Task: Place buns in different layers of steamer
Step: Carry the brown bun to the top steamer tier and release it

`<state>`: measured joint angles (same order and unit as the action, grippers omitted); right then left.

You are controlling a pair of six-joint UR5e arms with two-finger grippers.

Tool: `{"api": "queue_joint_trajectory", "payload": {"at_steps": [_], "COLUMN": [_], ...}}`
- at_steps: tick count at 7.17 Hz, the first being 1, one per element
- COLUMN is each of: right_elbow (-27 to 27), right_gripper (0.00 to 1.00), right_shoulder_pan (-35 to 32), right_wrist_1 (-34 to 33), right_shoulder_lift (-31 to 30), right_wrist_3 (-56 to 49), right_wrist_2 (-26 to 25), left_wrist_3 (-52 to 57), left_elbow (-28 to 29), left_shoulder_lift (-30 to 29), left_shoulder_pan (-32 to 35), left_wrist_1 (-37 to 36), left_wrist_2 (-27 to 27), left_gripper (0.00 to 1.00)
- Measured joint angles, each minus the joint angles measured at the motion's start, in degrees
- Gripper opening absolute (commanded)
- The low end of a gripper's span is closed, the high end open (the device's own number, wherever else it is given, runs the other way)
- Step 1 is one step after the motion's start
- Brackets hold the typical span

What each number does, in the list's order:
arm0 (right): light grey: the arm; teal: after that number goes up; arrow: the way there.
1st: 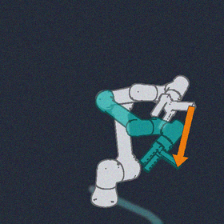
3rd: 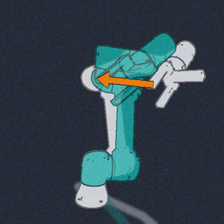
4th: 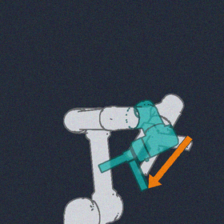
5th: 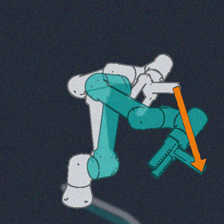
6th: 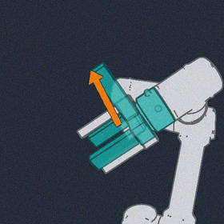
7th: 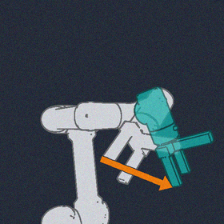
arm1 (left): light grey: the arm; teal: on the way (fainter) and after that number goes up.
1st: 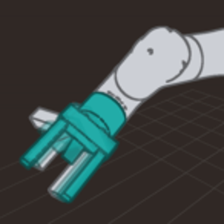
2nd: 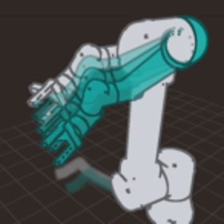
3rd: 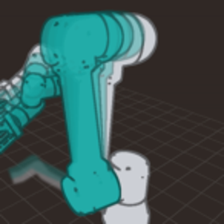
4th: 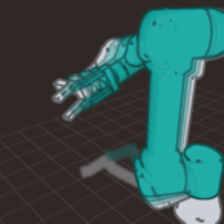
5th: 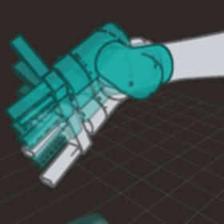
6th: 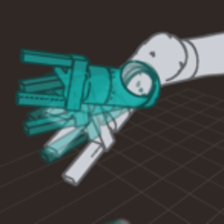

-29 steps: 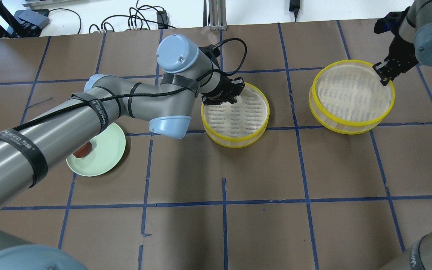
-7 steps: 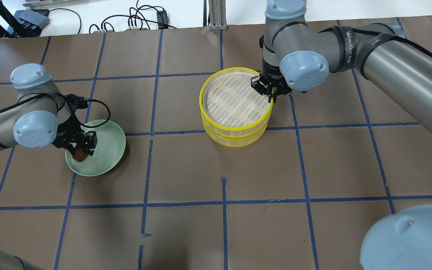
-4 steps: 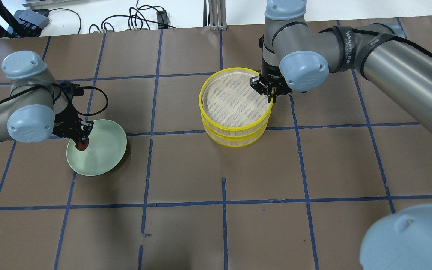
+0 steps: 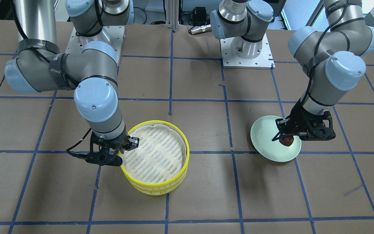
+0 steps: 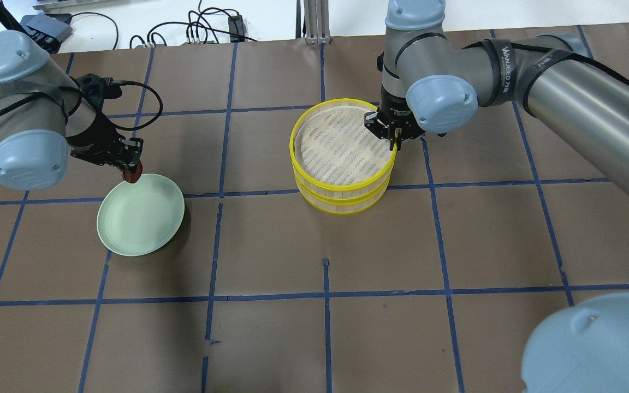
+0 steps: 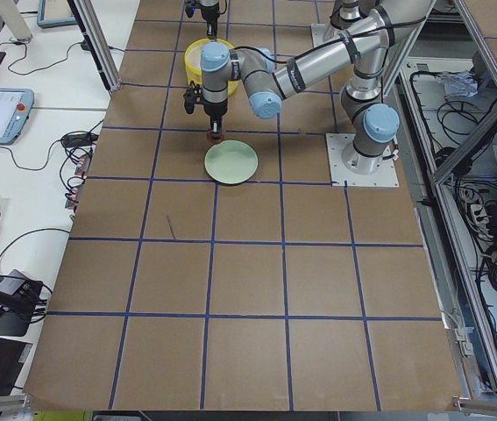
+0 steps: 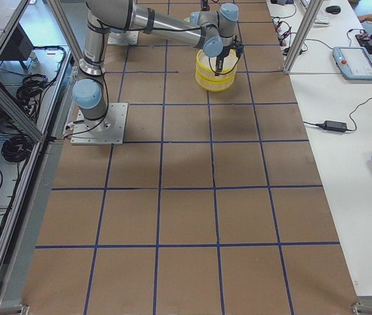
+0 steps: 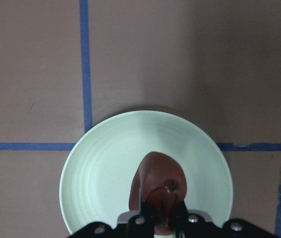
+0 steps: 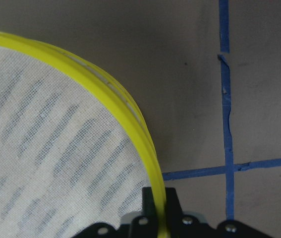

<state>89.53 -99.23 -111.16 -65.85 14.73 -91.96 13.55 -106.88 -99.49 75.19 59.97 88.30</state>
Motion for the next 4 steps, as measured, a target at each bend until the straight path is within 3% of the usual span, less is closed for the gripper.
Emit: {"api": "queue_joint_trajectory", "payload": {"at_steps": [1, 3, 4], "right_elbow": [0.1, 0.3, 0.4], "right_gripper": [0.12, 0.55, 0.68], "right_shoulder_pan": [0.0, 0.0, 0.0], "right_wrist_1": [-0.2, -0.3, -0.3], "right_shoulder_lift": [0.1, 0.2, 0.1], "right_wrist_3": [0.0, 0.0, 0.1], "right_wrist_2": [0.0, 0.0, 0.0], "left_wrist_3": [-0.7, -6.0, -10.5], "left_elbow": [0.3, 0.8, 1.4], "left_shoulder_lift": [0.5, 1.5, 1.8], "left_shoulder_pan": [0.3, 3.1, 5.6], "left_wrist_1": [0.3, 1.0, 1.1], "left_wrist_2": [-3.2, -9.1, -10.2], "left_gripper": [0.1, 0.11, 0.11]}}
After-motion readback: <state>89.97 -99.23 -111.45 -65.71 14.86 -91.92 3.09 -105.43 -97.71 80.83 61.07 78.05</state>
